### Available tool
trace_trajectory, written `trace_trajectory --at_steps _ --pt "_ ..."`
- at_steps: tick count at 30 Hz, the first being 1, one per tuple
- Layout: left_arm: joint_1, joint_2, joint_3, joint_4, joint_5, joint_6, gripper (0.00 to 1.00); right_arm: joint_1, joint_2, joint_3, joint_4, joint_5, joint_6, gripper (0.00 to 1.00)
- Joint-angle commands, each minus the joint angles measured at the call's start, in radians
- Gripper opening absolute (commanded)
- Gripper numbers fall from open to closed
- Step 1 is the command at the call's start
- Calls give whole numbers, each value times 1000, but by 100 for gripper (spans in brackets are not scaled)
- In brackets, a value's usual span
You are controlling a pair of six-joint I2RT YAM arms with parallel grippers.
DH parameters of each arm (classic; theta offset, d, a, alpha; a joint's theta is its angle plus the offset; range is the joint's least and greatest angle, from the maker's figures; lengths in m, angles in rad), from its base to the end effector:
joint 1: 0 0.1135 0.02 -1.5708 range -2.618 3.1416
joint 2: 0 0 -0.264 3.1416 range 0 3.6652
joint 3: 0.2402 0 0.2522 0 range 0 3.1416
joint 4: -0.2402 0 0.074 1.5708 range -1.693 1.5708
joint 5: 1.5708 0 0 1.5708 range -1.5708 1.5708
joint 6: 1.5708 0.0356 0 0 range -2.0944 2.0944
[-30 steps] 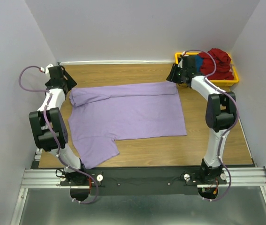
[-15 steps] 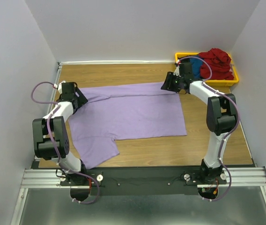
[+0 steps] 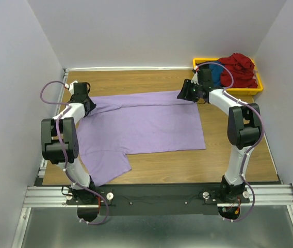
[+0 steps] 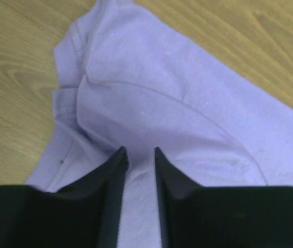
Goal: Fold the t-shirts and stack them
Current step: Fold the tshirt
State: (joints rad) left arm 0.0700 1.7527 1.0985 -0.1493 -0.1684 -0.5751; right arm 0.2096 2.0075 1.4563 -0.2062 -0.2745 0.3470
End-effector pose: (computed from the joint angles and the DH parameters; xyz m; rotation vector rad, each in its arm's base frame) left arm 0.3731 0.0321 0.1932 -0.8239 2.2117 -0.0452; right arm 0.4386 0.1032 0.2012 0.0220 2.3695 0.5940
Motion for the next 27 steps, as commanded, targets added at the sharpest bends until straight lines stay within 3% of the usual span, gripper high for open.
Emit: trace_trajectory --at_steps 1,4,11,12,18,25,27 --pt "-6 30 76 7 -28 -2 16 7 -4 -10 -2 6 -3 57" --pt "-4 65 135 -4 -19 4 2 7 -9 -16 -2 11 -6 57" --pt "-9 116 228 -49 3 17 0 7 -24 -27 -4 11 -11 57" --pt "-9 105 221 -50 -5 18 8 7 -27 -27 -4 14 -11 57" --pt "-6 -25 45 -32 -95 -25 35 7 -35 -45 -7 1 -16 57" --pt "5 -110 -130 40 -88 -135 62 8 -20 -37 -7 -12 -13 57" --pt "4 -105 -141 53 -80 -150 63 7 -9 -25 -9 -22 -11 57"
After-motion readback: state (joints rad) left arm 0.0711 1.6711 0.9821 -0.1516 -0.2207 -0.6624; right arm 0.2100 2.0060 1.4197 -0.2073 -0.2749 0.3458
